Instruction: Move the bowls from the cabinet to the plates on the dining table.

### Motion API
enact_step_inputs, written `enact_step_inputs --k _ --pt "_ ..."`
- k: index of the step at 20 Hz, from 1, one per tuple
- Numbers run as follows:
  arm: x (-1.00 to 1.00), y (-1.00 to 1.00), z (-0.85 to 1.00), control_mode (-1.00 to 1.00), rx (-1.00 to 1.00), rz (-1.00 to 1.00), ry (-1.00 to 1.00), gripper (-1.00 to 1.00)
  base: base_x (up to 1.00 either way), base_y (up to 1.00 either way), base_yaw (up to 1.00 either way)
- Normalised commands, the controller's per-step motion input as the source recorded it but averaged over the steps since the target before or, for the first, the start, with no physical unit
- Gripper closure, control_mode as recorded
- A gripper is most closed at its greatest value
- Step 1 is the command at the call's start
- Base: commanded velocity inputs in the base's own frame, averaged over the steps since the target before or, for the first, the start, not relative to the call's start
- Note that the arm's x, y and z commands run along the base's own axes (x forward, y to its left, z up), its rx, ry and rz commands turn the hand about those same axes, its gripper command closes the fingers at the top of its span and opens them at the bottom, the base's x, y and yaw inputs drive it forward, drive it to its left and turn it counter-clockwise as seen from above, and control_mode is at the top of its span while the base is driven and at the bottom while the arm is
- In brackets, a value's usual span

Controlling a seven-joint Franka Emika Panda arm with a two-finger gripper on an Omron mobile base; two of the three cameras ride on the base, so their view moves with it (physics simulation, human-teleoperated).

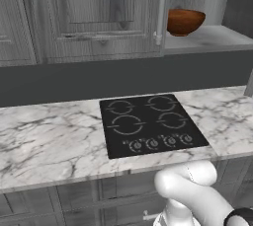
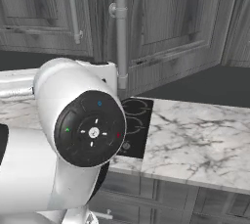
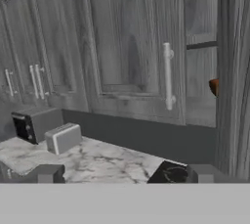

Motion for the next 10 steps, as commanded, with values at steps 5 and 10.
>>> enact_step_inputs --k 5,10 --pt "-0.08 0.45 -0.02 -1.00 -0.13 -0.25 0.12 -1.00 0.00 0.00 0.00" --pt "0.00 0.24 0.00 -1.00 -0.15 -0.31 0.10 -1.00 0.00 0.00 0.00"
